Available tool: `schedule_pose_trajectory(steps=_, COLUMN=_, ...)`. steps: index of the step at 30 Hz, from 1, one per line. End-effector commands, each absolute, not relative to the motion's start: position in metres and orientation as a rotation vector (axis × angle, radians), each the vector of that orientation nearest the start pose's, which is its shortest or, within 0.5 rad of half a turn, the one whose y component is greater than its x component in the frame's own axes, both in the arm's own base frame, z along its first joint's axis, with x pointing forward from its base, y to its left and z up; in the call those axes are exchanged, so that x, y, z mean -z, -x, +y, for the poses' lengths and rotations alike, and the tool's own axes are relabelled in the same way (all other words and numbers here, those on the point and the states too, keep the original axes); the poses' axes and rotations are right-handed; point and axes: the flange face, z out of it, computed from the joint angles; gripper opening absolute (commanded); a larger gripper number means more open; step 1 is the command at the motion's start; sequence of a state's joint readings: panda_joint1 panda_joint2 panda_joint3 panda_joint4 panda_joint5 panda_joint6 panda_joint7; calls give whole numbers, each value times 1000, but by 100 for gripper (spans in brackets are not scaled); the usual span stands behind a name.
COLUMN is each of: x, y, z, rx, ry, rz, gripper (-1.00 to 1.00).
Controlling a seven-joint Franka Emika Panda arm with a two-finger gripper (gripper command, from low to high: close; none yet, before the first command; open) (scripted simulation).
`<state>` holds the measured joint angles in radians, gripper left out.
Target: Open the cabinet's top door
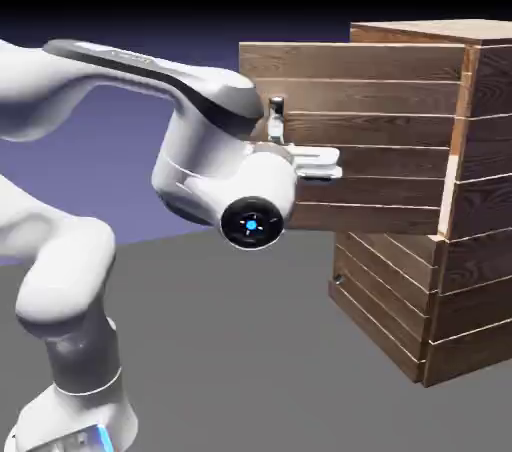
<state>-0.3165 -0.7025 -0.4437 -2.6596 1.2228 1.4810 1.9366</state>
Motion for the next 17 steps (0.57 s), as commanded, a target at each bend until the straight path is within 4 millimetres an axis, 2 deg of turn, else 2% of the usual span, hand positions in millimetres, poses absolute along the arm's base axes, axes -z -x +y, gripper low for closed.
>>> schedule_pose_trajectory(steps=1, x=-502, y=-284, z=-151, rx=-1482, ry=336, rz=1759, gripper=-100)
schedule_pose_trajectory(steps=9, x=-502, y=-295, z=-217, rx=-1628, ry=536, rz=1767, gripper=-100)
schedule_pose_trajectory(steps=16, x=-502, y=-311, z=-259, rx=-1723, ry=673, rz=1763, gripper=-100)
schedule_pose_trajectory(steps=17, x=-502, y=-311, z=-259, rx=-1723, ry=673, rz=1763, gripper=100)
